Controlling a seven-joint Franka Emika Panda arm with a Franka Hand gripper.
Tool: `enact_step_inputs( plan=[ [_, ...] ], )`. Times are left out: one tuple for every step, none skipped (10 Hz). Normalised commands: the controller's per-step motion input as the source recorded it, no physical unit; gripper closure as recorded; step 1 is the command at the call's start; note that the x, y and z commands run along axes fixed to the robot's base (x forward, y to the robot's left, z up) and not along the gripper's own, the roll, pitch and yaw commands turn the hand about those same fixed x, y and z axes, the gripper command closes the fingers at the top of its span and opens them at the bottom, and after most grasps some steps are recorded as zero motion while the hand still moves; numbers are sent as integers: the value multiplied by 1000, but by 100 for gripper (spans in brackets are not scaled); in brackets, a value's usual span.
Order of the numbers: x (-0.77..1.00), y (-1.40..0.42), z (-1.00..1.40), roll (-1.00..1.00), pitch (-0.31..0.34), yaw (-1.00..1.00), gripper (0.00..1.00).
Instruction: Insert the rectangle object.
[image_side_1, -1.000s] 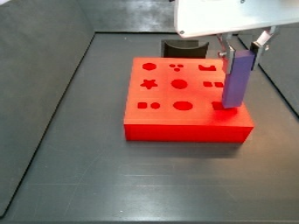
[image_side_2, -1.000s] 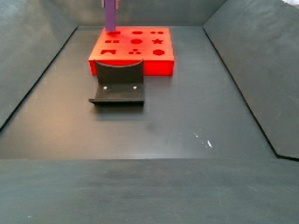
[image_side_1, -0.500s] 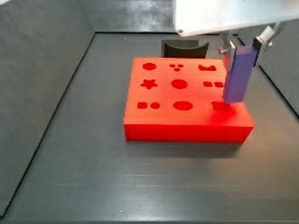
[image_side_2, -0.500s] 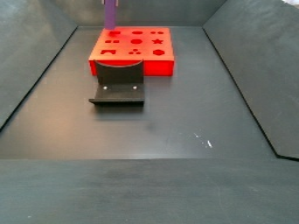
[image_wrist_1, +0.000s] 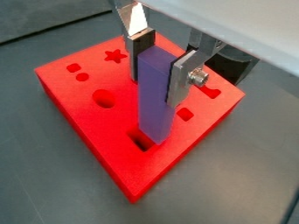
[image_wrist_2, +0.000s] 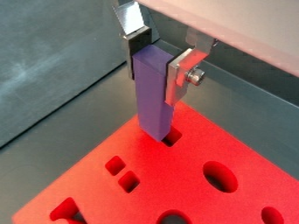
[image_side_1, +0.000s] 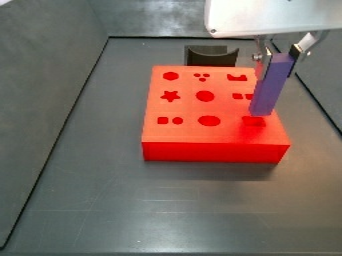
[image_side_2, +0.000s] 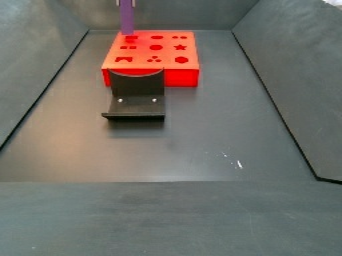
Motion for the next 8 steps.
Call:
enact_step_inputs(
  plan=[
    [186, -194, -54, 0, 356, 0, 100],
    [171, -103, -23, 0, 324, 0, 100],
    [31, 0, 0, -23, 356, -14, 100],
    [-17, 57, 86, -44, 336, 0, 100],
    [-37, 71, 0, -131, 306, 0, 100],
    [0, 23, 0, -229, 257, 0, 100],
    [97, 0, -29, -326, 140, 0, 100],
    [114, 17, -71, -383, 76, 0, 100]
  ],
)
